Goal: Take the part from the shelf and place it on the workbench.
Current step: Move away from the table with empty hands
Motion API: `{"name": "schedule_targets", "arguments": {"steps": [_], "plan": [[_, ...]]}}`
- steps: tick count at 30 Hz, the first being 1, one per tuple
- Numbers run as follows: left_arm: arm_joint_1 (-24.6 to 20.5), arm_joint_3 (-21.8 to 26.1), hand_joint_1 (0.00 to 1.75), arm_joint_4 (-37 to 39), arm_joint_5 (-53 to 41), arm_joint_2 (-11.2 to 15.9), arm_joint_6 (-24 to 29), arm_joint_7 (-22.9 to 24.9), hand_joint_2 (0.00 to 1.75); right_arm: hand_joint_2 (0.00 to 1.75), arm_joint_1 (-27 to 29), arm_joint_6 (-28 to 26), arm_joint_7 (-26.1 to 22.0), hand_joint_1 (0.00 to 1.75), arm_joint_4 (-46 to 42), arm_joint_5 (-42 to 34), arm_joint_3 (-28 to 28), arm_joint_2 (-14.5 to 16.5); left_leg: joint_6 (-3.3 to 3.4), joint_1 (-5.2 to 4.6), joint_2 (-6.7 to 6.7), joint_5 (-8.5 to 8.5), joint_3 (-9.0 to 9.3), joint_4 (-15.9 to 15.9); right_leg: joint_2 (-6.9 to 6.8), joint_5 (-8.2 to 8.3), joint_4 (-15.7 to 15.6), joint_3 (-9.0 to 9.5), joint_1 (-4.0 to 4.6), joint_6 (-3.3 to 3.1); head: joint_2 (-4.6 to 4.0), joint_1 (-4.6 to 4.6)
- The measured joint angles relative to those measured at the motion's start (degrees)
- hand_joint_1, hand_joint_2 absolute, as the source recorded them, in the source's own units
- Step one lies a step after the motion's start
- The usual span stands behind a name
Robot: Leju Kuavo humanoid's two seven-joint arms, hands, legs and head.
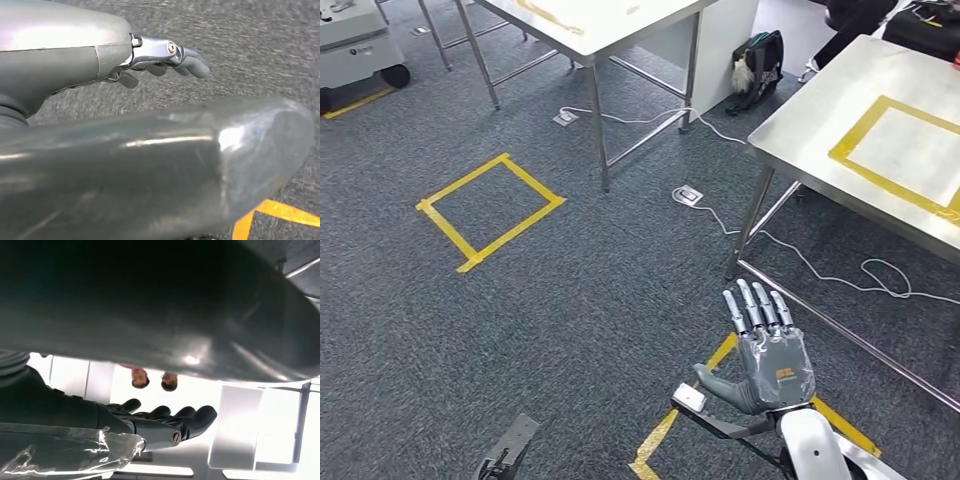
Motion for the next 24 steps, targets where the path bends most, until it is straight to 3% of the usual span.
{"name": "schedule_targets", "arguments": {"steps": [2, 3, 5, 7, 9, 10, 11, 14, 16, 17, 18, 20, 22, 24], "plan": [[0.2, 0.0, 0.00, 0.0, 0.0, 0.1, 0.0, 0.0, 0.00, 0.00, 0.0, 0.0, 0.0, 0.00, -0.1, 0.0, 0.0, -0.1, -0.75, 0.17, -1.27, 0.49, -0.59, -0.1, -0.80, 0.02, -0.3, 0.14, 0.07, -0.54, 0.00, -0.04], [0.3, 0.0, 0.00, 0.0, 0.0, 0.2, 0.0, 0.0, 0.00, 0.00, -0.1, 0.0, 0.0, 0.00, -0.2, 0.0, 0.0, -0.1, -1.07, 0.14, -0.97, 0.39, -0.86, 0.1, -1.48, 0.20, -0.3, 0.12, 0.05, -0.88, 0.00, -0.08], [0.3, 0.0, 0.00, 0.0, 0.0, 0.3, 0.0, 0.0, 0.00, 0.00, -0.1, 0.0, 0.0, 0.00, -0.3, 0.0, -0.1, -0.1, -1.62, -0.03, 1.86, -1.69, -2.50, 3.2, -3.06, 0.51, -0.7, 0.19, -0.04, -1.57, 0.00, -0.48], [0.2, 0.0, 0.00, 0.0, 0.0, 0.2, 0.0, 0.0, 0.00, 0.00, 0.0, 0.0, 0.0, 0.00, -0.4, 0.0, -0.1, -0.1, -2.08, 0.00, 5.15, -5.53, -5.95, 10.5, -4.69, 0.55, -0.7, 0.10, 0.19, -1.89, 0.00, -0.87], [0.2, 0.0, 0.00, 0.0, 0.0, 0.2, 0.0, 0.0, 0.00, 0.00, 0.1, 0.0, 0.0, 0.00, -0.4, 0.0, -0.1, -0.1, -2.27, 0.13, 5.97, -7.41, -8.41, 16.1, -6.37, 0.53, -0.7, -0.01, 0.34, -1.92, 0.00, -0.90], [0.2, 0.0, 0.00, 0.0, 0.0, 0.2, 0.0, 0.0, 0.00, 0.00, 0.2, 0.0, 0.0, 0.00, -0.4, 0.0, -0.1, -0.1, -2.27, 0.15, 6.08, -6.88, -8.17, 16.0, -7.19, 0.52, -0.7, -0.02, 0.36, -1.91, 0.00, -0.90], [0.2, 0.0, 0.00, 0.0, 0.0, 0.2, 0.0, 0.0, 0.00, 0.00, 0.2, 0.0, 0.0, 0.00, -0.4, 0.0, -0.1, -0.1, -2.20, 0.14, 6.34, -5.48, -6.71, 13.7, -7.97, 0.50, -0.7, 0.02, 0.37, -1.88, 0.00, -0.90], [0.0, 0.0, 0.00, 0.0, 0.0, 0.1, 0.0, 0.0, 0.00, 0.00, 0.1, 0.0, 0.0, 0.00, -0.4, 0.0, -0.1, -0.1, -1.62, -0.26, 9.78, -1.74, -0.24, 2.6, -9.96, 0.20, -0.6, 0.23, 0.78, -1.35, 0.00, -0.90], [-0.1, 0.0, 0.00, 0.0, 0.0, 0.1, 0.0, 0.0, 0.00, 0.00, 0.1, 0.0, 0.0, 0.00, -0.5, 0.0, -0.2, -0.2, -0.97, -0.58, 10.54, -1.61, 0.87, 0.2, -11.16, 0.01, -0.6, 0.42, 1.14, -0.79, 0.00, -0.84], [-0.1, 0.0, 0.00, 0.0, 0.0, 0.1, 0.0, 0.0, 0.00, 0.00, 0.1, 0.0, 0.0, 0.00, -0.5, 0.0, -0.2, -0.2, -0.54, -0.57, 9.67, -1.49, 0.74, 0.2, -11.80, -0.05, -0.8, 0.59, 1.13, -0.53, 0.00, -0.79], [0.0, 0.0, 0.00, 0.0, 0.0, 0.1, -0.1, 0.0, 0.00, 0.00, 0.0, 0.0, 0.0, 0.00, -0.6, 0.0, -0.2, -0.2, -0.22, -0.51, 9.00, -1.40, 0.71, 0.1, -11.83, -0.28, -0.7, 0.65, 1.02, -0.21, 0.00, -0.77], [0.0, 0.0, 0.00, 0.0, -0.1, 0.1, -0.3, 0.0, 0.00, 0.00, 0.0, -0.1, 0.0, 0.00, -0.7, 0.0, -0.3, -0.3, 0.46, -0.27, 7.62, -1.15, 0.78, -0.1, -9.37, -2.20, 2.0, -0.41, 0.76, 0.32, 0.00, -0.58], [-0.1, 0.0, 0.00, 0.0, -0.2, 0.0, -0.5, 0.0, 0.00, 0.00, 0.2, -0.1, 0.0, 0.00, -0.7, 0.0, -0.3, -0.5, 0.90, -0.15, 6.21, -1.05, 0.73, -0.1, -5.92, -5.89, 9.4, -3.90, 0.63, 0.51, 0.00, -0.29], [-0.1, 0.0, 0.00, 0.0, -0.2, -0.1, -0.6, 0.0, 0.00, 0.00, 0.4, -0.1, 0.0, 0.00, -0.7, 0.0, -0.3, -0.6, 1.05, -0.21, 4.66, -1.00, 0.69, -0.1, -4.86, -7.97, 16.0, -7.33, 0.67, 0.47, 0.00, -0.20]]}}
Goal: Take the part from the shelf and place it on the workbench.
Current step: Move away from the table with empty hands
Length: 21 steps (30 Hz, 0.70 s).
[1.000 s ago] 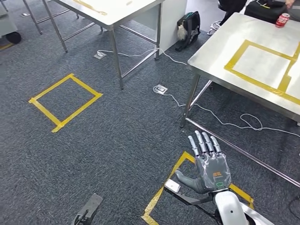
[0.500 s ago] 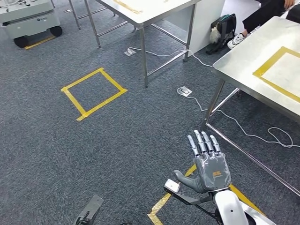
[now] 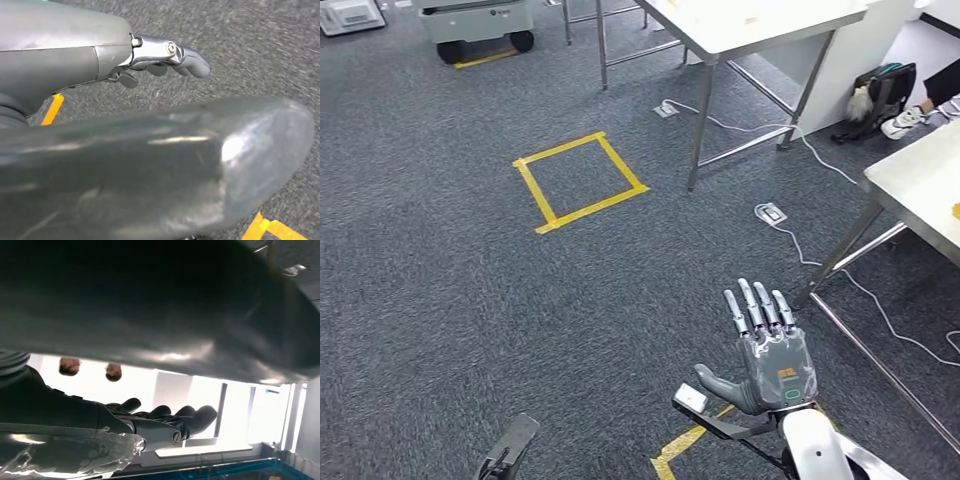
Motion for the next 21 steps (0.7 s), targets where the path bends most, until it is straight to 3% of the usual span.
{"name": "schedule_targets", "arguments": {"steps": [1, 2, 4, 5, 7, 9, 11, 13, 15, 16, 17, 18, 19, 21], "plan": [[0.0, 0.0, 0.00, 0.0, 0.0, 0.0, 0.0, 0.0, 0.00, 0.00, 0.1, 0.0, 0.0, 0.00, 0.0, 0.0, 0.0, 0.0, 0.01, -0.03, -0.81, 0.03, 0.02, 0.0, 0.12, 0.58, 0.4, -0.40, 0.01, -0.08, 0.00, -0.01], [0.1, 0.0, 0.00, 0.0, 0.0, 0.0, 0.0, 0.0, 0.00, 0.00, 0.1, 0.0, 0.0, 0.00, 0.0, 0.0, 0.0, 0.0, -0.01, -0.02, -1.66, 0.05, 0.07, 0.0, 0.35, 2.27, -1.8, 0.44, -0.01, -0.19, 0.00, -0.02], [0.0, 0.0, 0.00, 0.0, 0.0, 0.0, 0.0, 0.0, 0.00, 0.00, 0.1, 0.0, 0.0, 0.00, 0.0, 0.0, 0.0, 0.0, -0.18, 0.00, -3.32, 0.15, 0.15, 0.1, 2.36, 6.29, -9.8, 4.21, -0.21, -0.45, 0.00, -0.01], [0.0, 0.0, 0.00, 0.0, 0.0, -0.1, 0.0, 0.0, 0.00, 0.00, 0.1, 0.0, 0.0, 0.00, 0.0, 0.0, 0.0, -0.1, -0.39, 0.00, -4.11, 0.21, 0.04, 0.2, 3.62, 7.45, -13.4, 6.03, -0.38, -0.56, 0.00, -0.03], [0.0, 0.0, 0.00, 0.0, 0.0, -0.1, -0.1, 0.0, 0.00, 0.00, 0.2, -0.1, 0.0, 0.00, -0.1, 0.0, -0.1, -0.2, -1.09, 0.15, -5.44, 0.55, -0.45, 0.2, 4.89, 7.75, -16.2, 7.49, -0.41, -0.91, 0.00, -0.07], [0.2, 0.0, 0.00, 0.0, 0.0, 0.0, -0.1, 0.0, 0.00, 0.00, 0.2, -0.1, 0.0, 0.00, -0.2, 0.0, -0.1, -0.3, -1.82, 0.36, -5.98, 0.86, -0.91, 0.2, 3.69, 8.04, -16.5, 7.60, -0.28, -1.53, 0.00, -0.07], [0.3, 0.0, 0.00, 0.0, 0.0, 0.0, -0.1, -0.1, 0.00, 0.00, 0.2, -0.1, 0.0, 0.00, -0.4, 0.0, -0.1, -0.3, -2.35, 0.17, -3.28, -0.49, -2.01, 2.1, 2.23, 8.37, -16.9, 7.78, -0.33, -2.26, 0.00, -0.31], [0.0, 0.0, 0.00, 0.0, -0.1, 0.0, -0.1, -0.1, 0.00, 0.00, 0.3, -0.1, 0.0, 0.00, -0.5, 0.0, -0.1, -0.3, -2.78, 0.08, 0.18, -4.08, -5.23, 8.6, 0.59, 8.44, -17.1, 7.83, -0.27, -2.73, 0.00, -0.55], [-0.1, 0.0, 0.00, 0.0, -0.1, 0.0, -0.1, -0.1, 0.00, 0.00, 0.3, -0.1, 0.0, 0.00, -0.5, 0.0, -0.1, -0.3, -3.14, 0.31, 1.11, -6.81, -8.67, 15.7, -1.16, 8.37, -17.1, 7.78, -0.21, -2.86, 0.00, -0.57], [0.0, 0.0, 0.00, 0.0, -0.1, 0.0, -0.1, -0.1, 0.00, 0.00, 0.3, -0.1, 0.0, 0.00, -0.5, 0.0, -0.1, -0.3, -3.26, 0.42, 1.24, -6.77, -9.18, 16.9, -1.99, 8.34, -17.1, 7.77, -0.21, -2.85, 0.00, -0.59], [0.1, 0.0, 0.00, 0.0, -0.1, -0.1, -0.1, -0.1, 0.00, 0.00, 0.3, -0.1, 0.0, 0.00, -0.5, 0.0, -0.1, -0.3, -3.33, 0.51, 1.46, -5.71, -8.47, 15.7, -2.77, 8.30, -17.1, 7.80, -0.22, -2.80, 0.00, -0.59], [0.1, 0.0, 0.00, 0.0, -0.1, -0.1, -0.1, -0.1, 0.00, 0.00, 0.3, -0.1, 0.0, 0.00, -0.5, 0.0, -0.1, -0.3, -3.36, 0.57, 2.01, -4.00, -6.65, 12.5, -3.52, 8.23, -17.1, 7.88, -0.24, -2.68, 0.00, -0.59], [0.0, 0.0, 0.00, 0.0, -0.1, -0.1, -0.1, -0.1, 0.00, 0.00, 0.3, -0.1, 0.0, 0.00, -0.5, 0.0, -0.1, -0.4, -3.34, 0.55, 3.37, -2.32, -4.29, 8.5, -4.19, 8.12, -17.1, 8.00, -0.19, -2.50, 0.00, -0.62], [-0.2, 0.0, 0.00, 0.0, -0.1, -0.1, -0.1, -0.1, 0.00, 0.00, 0.3, -0.1, 0.0, 0.00, -0.6, 0.0, -0.1, -0.4, -2.92, 0.41, 5.56, -0.55, -0.74, 2.1, -5.45, 7.72, -16.8, 8.11, 0.20, -1.89, 0.00, -0.64]]}}
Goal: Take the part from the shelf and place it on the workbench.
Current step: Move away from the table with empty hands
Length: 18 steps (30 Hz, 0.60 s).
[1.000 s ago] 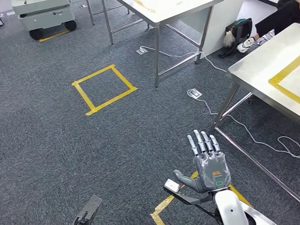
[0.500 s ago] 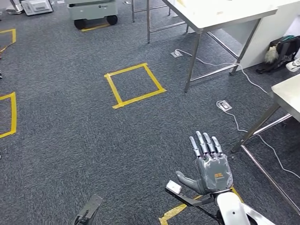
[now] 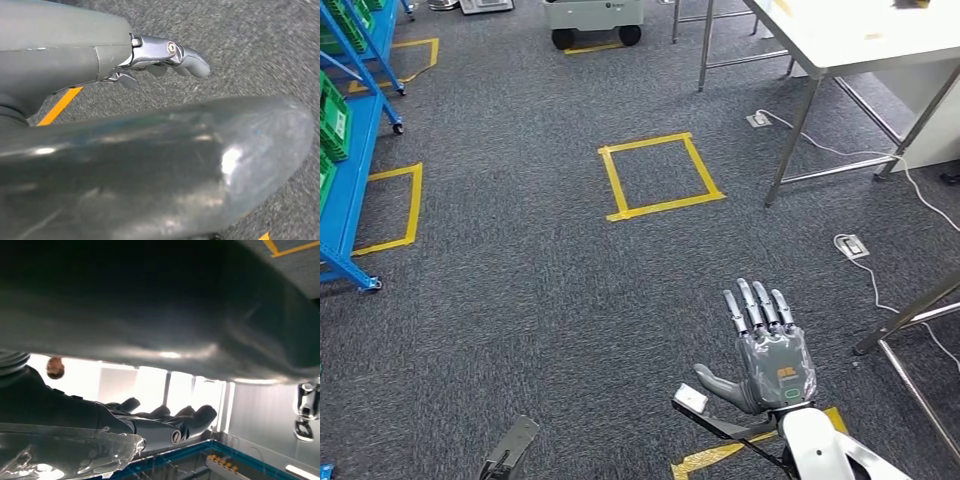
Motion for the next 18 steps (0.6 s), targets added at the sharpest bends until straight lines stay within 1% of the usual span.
{"name": "schedule_targets", "arguments": {"steps": [1, 2, 3, 4, 5, 6, 7, 8, 9, 10, 11, 12, 13, 14, 15, 16, 17, 18], "plan": [[-0.1, 0.0, 0.00, 0.0, 0.0, 0.0, 0.0, 0.0, 0.00, 0.00, 0.0, 0.0, 0.0, 0.00, 0.0, 0.0, 0.0, -0.1, 0.34, -0.12, 0.43, 0.09, 0.60, -1.3, -0.62, -0.15, 0.1, 0.09, 0.20, 0.32, 0.00, 0.02], [-0.1, 0.0, 0.00, 0.0, 0.0, 0.0, 0.0, 0.0, 0.00, 0.00, 0.0, 0.0, 0.0, 0.00, -0.1, 0.0, 0.0, -0.1, 0.74, -0.21, -0.18, 0.01, 0.57, -1.6, -1.30, -0.27, 0.1, 0.21, 0.31, 0.63, 0.00, 0.08], [0.0, 0.0, 0.00, 0.0, 0.0, 0.0, 0.0, 0.0, 0.00, 0.00, -0.1, 0.0, 0.0, 0.00, -0.1, 0.0, 0.0, -0.1, 1.15, -0.19, -0.93, 0.10, 0.48, -1.6, -1.73, -0.37, -0.1, 0.39, 0.20, 0.93, 0.00, 0.16], [0.1, 0.0, 0.00, 0.0, 0.0, 0.1, 0.0, 0.0, 0.00, 0.00, -0.1, 0.0, 0.0, 0.00, -0.1, 0.0, -0.1, -0.1, 1.49, -0.13, -1.64, 0.17, 0.49, -1.7, -0.99, -0.81, 0.3, 0.34, 0.03, 1.25, 0.00, 0.21], [0.2, 0.0, 0.00, 0.0, 0.0, 0.1, 0.0, 0.0, 0.00, 0.00, -0.1, 0.0, 0.0, 0.00, -0.1, 0.0, -0.2, -0.2, 1.86, -0.04, -2.35, 0.26, 0.52, -1.8, 0.44, -1.73, 1.5, -0.17, -0.15, 1.51, 0.00, 0.29], [0.1, 0.0, 0.00, 0.0, 0.0, 0.1, 0.0, 0.0, 0.00, 0.00, -0.1, 0.0, 0.0, 0.00, -0.1, 0.0, -0.2, -0.2, 2.18, 0.06, -3.05, 0.35, 0.56, -1.9, 2.31, -3.22, 4.1, -1.36, -0.29, 1.72, 0.00, 0.39], [0.0, 0.0, 0.00, 0.0, 0.0, 0.0, 0.0, -0.1, 0.00, 0.00, 0.0, 0.0, 0.0, 0.00, -0.2, 0.0, -0.2, -0.3, 2.40, 0.05, -3.75, 0.36, 0.55, -1.9, 4.18, -5.05, 7.8, -3.13, -0.35, 1.81, 0.00, 0.50], [0.0, 0.0, 0.00, 0.0, 0.0, 0.0, 0.0, -0.1, 0.00, 0.00, 0.0, 0.0, 0.0, 0.00, -0.2, 0.0, -0.3, -0.3, 2.58, 0.00, -4.47, 0.38, 0.53, -1.9, 5.07, -6.77, 12.0, -5.21, -0.35, 1.79, 0.00, 0.53], [0.0, 0.0, 0.00, 0.0, 0.0, 0.0, 0.0, -0.1, 0.00, 0.00, 0.1, 0.0, 0.0, 0.00, -0.2, 0.0, -0.2, -0.3, 2.66, -0.06, -5.23, 0.39, 0.52, -1.8, 5.44, -7.85, 15.5, -7.09, -0.32, 1.75, 0.00, 0.55], [0.1, 0.0, 0.00, 0.0, 0.0, 0.0, 0.0, -0.1, 0.00, 0.00, 0.1, 0.0, 0.0, 0.00, -0.2, 0.0, -0.2, -0.3, 2.70, -0.12, -6.04, 0.41, 0.52, -1.8, 5.56, -7.84, 17.1, -8.18, -0.31, 1.66, 0.00, 0.54], [0.1, 0.0, 0.00, 0.0, 0.0, 0.0, 0.0, -0.1, 0.00, 0.00, 0.2, 0.0, 0.0, 0.00, -0.2, 0.0, -0.2, -0.3, 2.71, -0.15, -6.88, 0.44, 0.55, -1.8, 5.67, -6.70, 16.4, -8.16, -0.30, 1.52, 0.00, 0.52], [0.1, 0.0, 0.00, 0.0, 0.0, 0.0, 0.0, -0.1, 0.00, 0.00, 0.2, 0.0, 0.0, 0.00, -0.2, 0.0, -0.2, -0.3, 2.69, -0.15, -7.75, 0.47, 0.61, -1.8, 6.07, -4.63, 13.4, -6.99, -0.33, 1.34, 0.00, 0.53], [0.1, 0.0, 0.00, 0.0, 0.0, 0.0, 0.0, -0.1, 0.00, 0.00, 0.2, 0.0, 0.0, 0.00, -0.2, 0.0, -0.3, -0.3, 2.64, -0.11, -8.57, 0.50, 0.66, -1.8, 7.13, -2.36, 9.2, -5.13, -0.41, 1.19, 0.00, 0.53], [0.1, 0.0, 0.00, 0.0, 0.0, 0.0, -0.1, -0.1, 0.00, 0.00, 0.1, 0.0, 0.0, 0.00, -0.2, 0.0, -0.3, -0.3, 2.46, -0.14, -9.35, 0.56, 0.60, -1.7, 8.88, -0.83, 5.2, -3.33, -0.62, 1.08, 0.00, 0.51], [0.0, 0.0, 0.00, 0.0, 0.1, 0.0, -0.1, -0.1, 0.00, 0.00, 0.1, -0.1, 0.0, 0.00, -0.2, 0.0, -0.3, -0.3, 2.21, -0.09, -10.06, 0.67, 0.43, -1.6, 10.33, 0.04, 2.3, -1.91, -0.76, 1.05, 0.00, 0.51], [0.0, 0.0, 0.00, 0.0, 0.2, 0.0, -0.2, -0.1, 0.00, 0.00, 0.1, -0.1, 0.0, 0.00, -0.2, 0.0, -0.3, -0.4, 1.85, 0.02, -10.73, 0.83, 0.18, -1.6, 11.35, 0.20, 0.9, -1.20, -0.81, 1.01, 0.00, 0.48], [0.0, 0.0, 0.00, 0.0, 0.2, 0.0, -0.2, -0.1, 0.00, 0.00, 0.1, -0.1, 0.0, 0.00, -0.2, 0.0, -0.3, -0.4, 1.40, 0.16, -11.46, 1.07, -0.09, -1.7, 11.52, 0.07, 0.6, -0.98, -0.76, 0.91, 0.00, 0.46], [0.1, 0.0, 0.00, 0.0, 0.2, 0.1, -0.2, -0.1, 0.00, 0.00, 0.1, -0.1, 0.0, 0.00, -0.3, 0.0, -0.3, -0.4, 0.98, 0.34, -12.18, 1.32, -0.29, -1.9, 10.78, 0.24, 0.5, -0.81, -0.65, 0.68, 0.00, 0.45]]}}
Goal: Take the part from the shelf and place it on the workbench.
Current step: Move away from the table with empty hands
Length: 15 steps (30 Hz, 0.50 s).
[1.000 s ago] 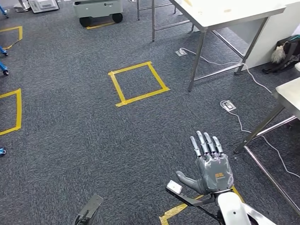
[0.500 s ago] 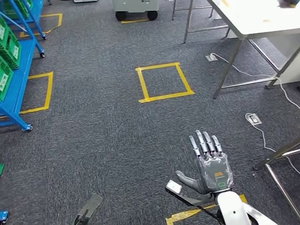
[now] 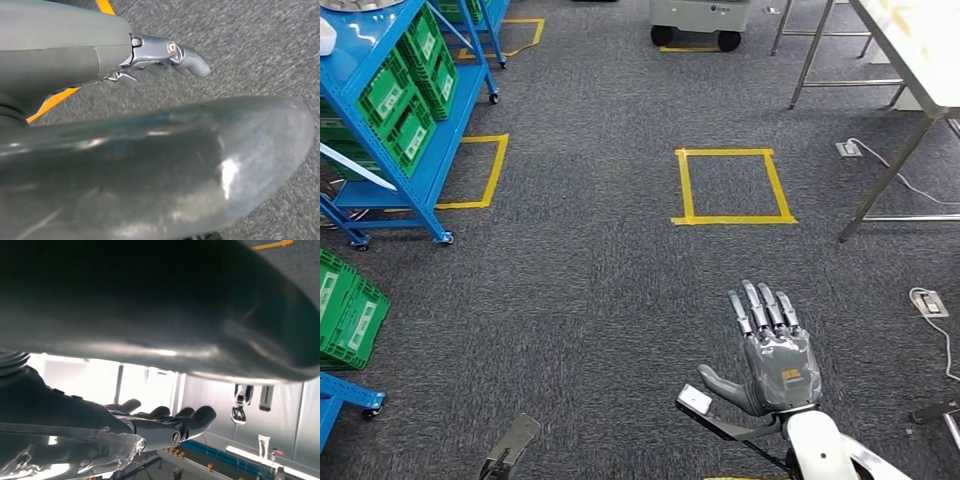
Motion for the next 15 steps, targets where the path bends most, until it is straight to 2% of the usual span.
{"name": "schedule_targets", "arguments": {"steps": [1, 2, 3, 4, 5, 6, 7, 8, 9, 10, 11, 12, 13, 14, 15], "plan": [[0.1, 0.0, 0.00, 0.0, 0.0, 0.0, 0.0, 0.0, 0.00, 0.00, 0.0, 0.0, 0.0, 0.00, 0.0, 0.0, 0.0, 0.0, -0.32, 0.05, 0.06, 0.00, -0.17, 0.0, -0.80, 0.20, -0.2, 0.15, 0.04, -0.34, 0.00, -0.02], [0.2, 0.0, 0.00, 0.0, 0.0, 0.0, 0.0, 0.0, 0.00, 0.00, -0.1, 0.0, 0.0, 0.00, -0.1, 0.0, -0.1, 0.0, -0.56, -0.06, 1.10, -0.53, -0.59, 0.7, -1.64, 0.41, -0.6, 0.34, 0.04, -0.70, 0.00, -0.13], [0.1, 0.0, 0.00, 0.0, 0.0, 0.1, 0.0, 0.0, 0.00, 0.00, -0.1, 0.0, 0.0, 0.00, -0.2, 0.0, -0.1, 0.0, -0.75, -0.21, 2.83, -1.78, -1.56, 2.6, -2.57, 0.56, -0.9, 0.50, 0.03, -1.03, 0.00, -0.23], [0.0, 0.0, 0.00, 0.0, 0.0, 0.1, 0.0, 0.0, 0.00, 0.00, -0.1, 0.0, 0.0, 0.00, -0.2, 0.0, -0.2, 0.0, -0.89, -0.32, 4.97, -3.62, -3.12, 5.8, -3.54, 0.62, -1.0, 0.58, 0.09, -1.25, 0.00, -0.32], [-0.1, 0.0, 0.00, 0.0, 0.0, 0.1, 0.0, -0.1, 0.00, 0.00, 0.0, 0.0, 0.0, 0.00, -0.2, 0.0, -0.2, 0.0, -1.09, -0.36, 6.57, -5.60, -5.08, 9.8, -4.48, 0.60, -1.1, 0.57, 0.18, -1.42, 0.00, -0.40], [-0.1, 0.0, 0.00, 0.0, 0.0, 0.0, 0.0, -0.1, 0.00, 0.00, 0.0, 0.0, 0.0, 0.00, -0.2, 0.0, -0.2, 0.0, -1.28, -0.31, 7.37, -7.15, -6.93, 13.6, -5.48, 0.56, -1.1, 0.54, 0.25, -1.50, 0.00, -0.40], [0.0, 0.0, 0.00, 0.0, 0.0, 0.0, -0.1, -0.1, 0.00, 0.00, 0.1, 0.0, 0.0, 0.00, -0.2, 0.0, -0.2, -0.1, -1.44, -0.23, 7.71, -7.74, -8.03, 16.0, -6.40, 0.52, -1.1, 0.54, 0.27, -1.53, 0.00, -0.42], [0.0, 0.0, 0.00, 0.0, 0.0, 0.0, -0.1, -0.1, 0.00, 0.00, 0.1, 0.0, 0.0, 0.00, -0.2, 0.0, -0.3, -0.1, -1.57, -0.15, 7.91, -7.25, -8.04, 16.3, -7.27, 0.48, -1.1, 0.55, 0.25, -1.50, 0.00, -0.43], [0.1, 0.0, 0.00, 0.0, 0.0, 0.0, -0.1, -0.1, 0.00, 0.00, 0.1, 0.0, 0.0, 0.00, -0.2, 0.0, -0.3, -0.1, -1.66, -0.05, 8.23, -5.83, -6.87, 14.3, -8.08, 0.42, -1.1, 0.61, 0.22, -1.42, 0.00, -0.43], [0.1, 0.0, 0.00, 0.0, 0.0, 0.0, -0.1, -0.1, 0.00, 0.00, 0.0, 0.0, 0.0, 0.00, -0.2, 0.0, -0.3, -0.1, -1.70, 0.01, 9.05, -3.98, -4.76, 10.6, -8.82, 0.33, -1.1, 0.71, 0.21, -1.27, 0.00, -0.43], [0.0, 0.0, 0.00, 0.0, 0.0, 0.0, -0.1, -0.1, 0.00, 0.00, 0.0, 0.0, 0.0, 0.00, -0.2, 0.0, -0.4, -0.1, -1.76, -0.01, 10.42, -2.46, -2.37, 6.4, -9.51, 0.13, -0.9, 0.79, 0.36, -0.99, 0.00, -0.48], [-0.1, 0.0, 0.00, 0.0, 0.0, 0.0, -0.1, -0.1, 0.00, 0.00, 0.0, 0.0, 0.0, 0.00, -0.3, 0.0, -0.4, -0.1, -1.54, -0.06, 11.46, -1.50, -0.51, 3.1, -10.12, -0.09, -0.8, 0.83, 0.52, -0.69, 0.00, -0.47], [-0.2, 0.0, 0.00, 0.0, 0.0, 0.0, -0.1, -0.1, 0.00, 0.00, 0.0, 0.0, 0.0, 0.00, -0.3, 0.0, -0.4, -0.1, -1.23, -0.16, 12.15, -1.16, 0.58, 1.0, -10.70, -0.28, -0.6, 0.87, 0.68, -0.35, 0.00, -0.42], [-0.2, 0.0, 0.00, 0.0, 0.0, 0.0, -0.1, -0.1, 0.00, 0.00, 0.0, 0.0, 0.0, 0.00, -0.3, 0.0, -0.5, -0.2, -0.84, -0.30, 12.16, -1.24, 0.88, 0.3, -11.29, -0.43, -0.5, 0.92, 0.81, -0.04, 0.00, -0.36], [-0.2, 0.0, 0.00, 0.0, 0.0, 0.0, -0.1, -0.1, 0.00, 0.00, -0.1, 0.0, 0.0, 0.00, -0.3, 0.0, -0.5, -0.2, -0.27, -0.37, 11.37, -1.26, 0.75, 0.2, -11.92, -0.53, -0.6, 1.06, 0.76, 0.26, 0.00, -0.29]]}}
